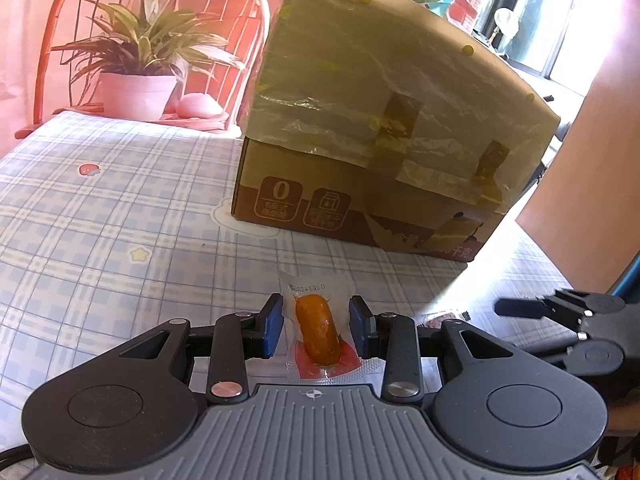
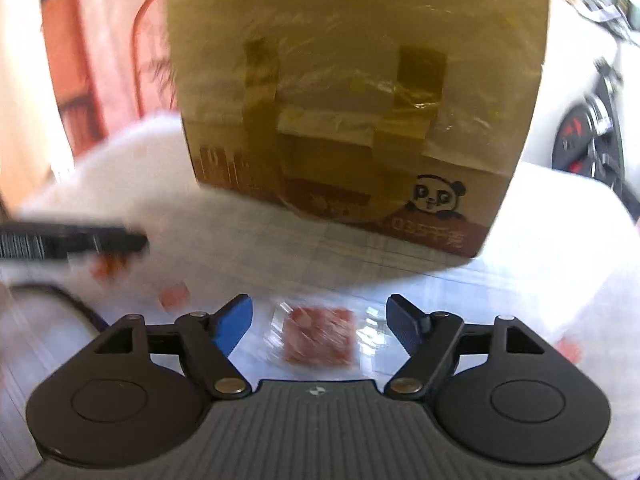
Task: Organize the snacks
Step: 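Grasp the orange sausage in red wrapper with the left gripper while the right grasps the brown jerky packet, then lift both snacks and carry them over the box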
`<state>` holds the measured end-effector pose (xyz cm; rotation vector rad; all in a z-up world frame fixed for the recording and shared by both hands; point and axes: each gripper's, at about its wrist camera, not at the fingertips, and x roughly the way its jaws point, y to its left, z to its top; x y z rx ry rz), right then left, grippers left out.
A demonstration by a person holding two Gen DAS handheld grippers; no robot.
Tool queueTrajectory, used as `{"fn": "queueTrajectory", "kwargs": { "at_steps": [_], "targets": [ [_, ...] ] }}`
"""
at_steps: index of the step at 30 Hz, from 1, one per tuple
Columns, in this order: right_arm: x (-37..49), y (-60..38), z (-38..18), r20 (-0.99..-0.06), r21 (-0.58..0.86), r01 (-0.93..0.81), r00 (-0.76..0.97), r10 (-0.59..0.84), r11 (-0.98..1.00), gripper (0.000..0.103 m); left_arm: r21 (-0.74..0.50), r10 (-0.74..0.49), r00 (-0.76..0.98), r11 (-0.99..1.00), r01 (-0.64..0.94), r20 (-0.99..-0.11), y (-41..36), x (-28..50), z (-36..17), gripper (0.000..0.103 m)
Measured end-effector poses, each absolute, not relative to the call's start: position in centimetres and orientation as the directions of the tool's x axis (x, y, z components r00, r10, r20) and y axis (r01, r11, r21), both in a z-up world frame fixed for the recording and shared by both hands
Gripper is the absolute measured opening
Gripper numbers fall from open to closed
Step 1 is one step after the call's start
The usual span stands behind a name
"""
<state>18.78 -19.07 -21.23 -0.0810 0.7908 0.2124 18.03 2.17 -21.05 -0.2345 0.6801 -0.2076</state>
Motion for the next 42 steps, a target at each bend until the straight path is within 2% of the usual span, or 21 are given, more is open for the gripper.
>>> {"fn": "queueTrajectory", "kwargs": {
  "at_steps": [5,14,17,20,22,25,31,42],
  "targets": [
    [17.7,-20.7,-22.3,-0.748,-0.054,-0.219,0.655,0.105,0.974,0.077,-0.292,-0.277,0.752,0.949,0.118,-0.599,2.0,18.2,-21.4,0.037],
    [21.0,-18.5,-22.7,-0.724,-0.067,-0.299,0.671,0.16,0.952,0.077,-0.296,-0.277,0.753,0.948,0.114,-0.597,2.5,18.2,-21.5,0.037],
    [22.7,-18.6,-23.0,-0.724,-0.015,-0.314,0.659,0.206,0.949,0.077,-0.297,-0.274,0.754,0.949,0.109,-0.597,2.7,18.2,-21.5,0.037],
    [23.4,-19.6,-23.3,-0.719,0.075,-0.287,0.648,0.251,0.955,0.068,-0.298,-0.273,0.755,0.949,0.108,-0.596,2.8,18.2,-21.5,0.037],
    [23.2,-19.6,-23.1,-0.717,0.072,-0.271,0.655,0.239,0.96,0.056,-0.3,-0.274,0.756,0.948,0.107,-0.595,2.8,18.2,-21.5,0.037],
    [22.3,-19.8,-23.0,-0.712,0.079,-0.241,0.666,0.224,0.967,0.051,-0.301,-0.278,0.753,0.947,0.11,-0.597,2.7,18.2,-21.6,0.037],
    [19.9,-20.3,-22.9,-0.68,0.093,-0.141,0.714,0.166,0.986,0.044,-0.3,-0.287,0.756,0.946,0.125,-0.589,2.4,18.0,-21.3,0.037],
    [18.3,-21.3,-20.1,-0.604,0.109,-0.094,0.785,0.141,0.99,0.044,-0.286,-0.297,0.771,0.945,0.155,-0.563,2.0,17.9,-20.0,0.037]
  ]
}}
